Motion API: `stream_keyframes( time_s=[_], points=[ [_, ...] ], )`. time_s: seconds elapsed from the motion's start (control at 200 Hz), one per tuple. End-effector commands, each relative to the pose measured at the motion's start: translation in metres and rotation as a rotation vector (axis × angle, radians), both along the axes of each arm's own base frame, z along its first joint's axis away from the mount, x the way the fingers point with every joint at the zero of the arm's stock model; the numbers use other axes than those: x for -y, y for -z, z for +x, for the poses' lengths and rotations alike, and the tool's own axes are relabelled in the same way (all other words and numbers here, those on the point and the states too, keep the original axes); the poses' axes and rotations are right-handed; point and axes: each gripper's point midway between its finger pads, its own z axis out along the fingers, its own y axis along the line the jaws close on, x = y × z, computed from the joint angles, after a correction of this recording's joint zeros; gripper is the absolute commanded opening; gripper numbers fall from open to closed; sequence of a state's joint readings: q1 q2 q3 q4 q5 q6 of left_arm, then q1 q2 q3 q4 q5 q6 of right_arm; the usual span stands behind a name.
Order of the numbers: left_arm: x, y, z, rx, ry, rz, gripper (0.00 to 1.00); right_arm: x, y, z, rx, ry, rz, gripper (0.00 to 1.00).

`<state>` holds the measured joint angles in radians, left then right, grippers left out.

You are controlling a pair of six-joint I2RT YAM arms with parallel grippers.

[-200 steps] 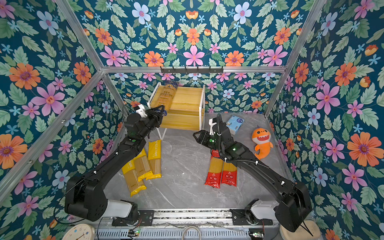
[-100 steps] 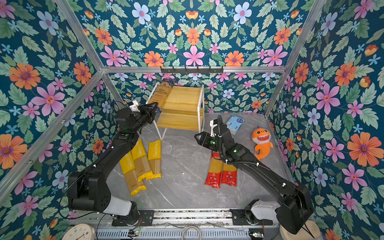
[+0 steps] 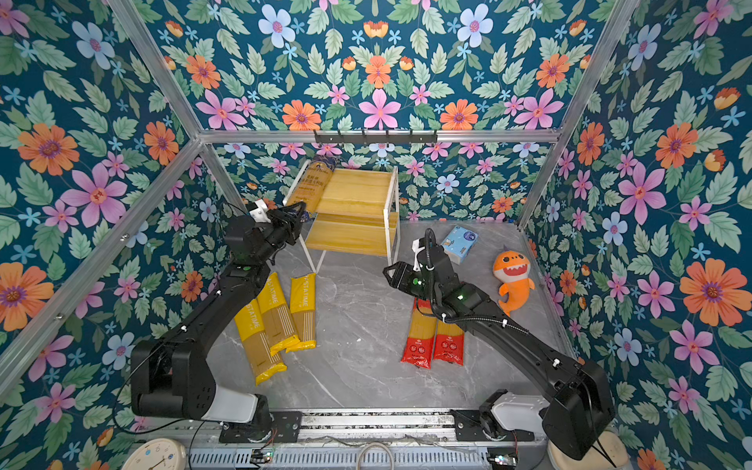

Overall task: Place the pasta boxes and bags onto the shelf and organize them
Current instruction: 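Withdraw both grippers from the shelf and lower toward the red spaghetti bags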

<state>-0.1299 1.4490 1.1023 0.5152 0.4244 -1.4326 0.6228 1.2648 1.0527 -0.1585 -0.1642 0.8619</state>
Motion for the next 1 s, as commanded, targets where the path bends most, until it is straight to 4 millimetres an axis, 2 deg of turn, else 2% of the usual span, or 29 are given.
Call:
stream_keyframes(
  time_s=[0.0, 0.21, 0.365, 0.415, 0.505, 0.595, 0.71, 0.8, 0.855, 0.91, 0.995],
  points=[
    [-0.013, -0.006, 0.006, 0.016, -0.066, -0.005, 0.04, 0.002, -0.005, 0.001, 0.018, 0.01, 0.003, 0.56],
    [-0.016, -0.017, 0.009, 0.032, -0.052, 0.01, 0.17, 0.004, 0.001, -0.001, 0.007, 0.013, -0.012, 0.56],
    [-0.014, -0.015, 0.002, 0.034, -0.028, 0.017, 0.5, 0.011, 0.01, -0.007, -0.009, 0.014, -0.047, 0.56],
    [-0.015, -0.017, -0.005, 0.041, -0.025, 0.025, 0.61, 0.018, 0.017, -0.01, -0.021, 0.023, -0.065, 0.56],
    [-0.016, -0.021, -0.02, 0.06, -0.013, 0.05, 0.74, 0.035, 0.036, -0.016, -0.066, 0.043, -0.093, 0.57],
    [-0.014, -0.015, -0.04, 0.06, 0.004, 0.088, 0.78, 0.056, 0.062, -0.024, -0.139, 0.062, -0.117, 0.57],
    [-0.014, 0.014, -0.069, 0.014, 0.006, 0.173, 0.78, 0.089, 0.1, -0.039, -0.237, 0.086, -0.197, 0.57],
    [-0.008, 0.046, -0.094, -0.033, -0.003, 0.318, 0.76, 0.102, 0.124, -0.054, -0.307, 0.068, -0.253, 0.56],
    [0.003, 0.068, -0.109, -0.061, 0.005, 0.435, 0.76, 0.105, 0.139, -0.063, -0.355, 0.05, -0.278, 0.56],
    [0.023, 0.093, -0.125, -0.081, 0.044, 0.538, 0.75, 0.103, 0.151, -0.07, -0.394, 0.032, -0.28, 0.56],
    [0.058, 0.13, -0.146, -0.1, 0.128, 0.62, 0.75, 0.104, 0.161, -0.066, -0.4, 0.042, -0.272, 0.56]
  ],
)
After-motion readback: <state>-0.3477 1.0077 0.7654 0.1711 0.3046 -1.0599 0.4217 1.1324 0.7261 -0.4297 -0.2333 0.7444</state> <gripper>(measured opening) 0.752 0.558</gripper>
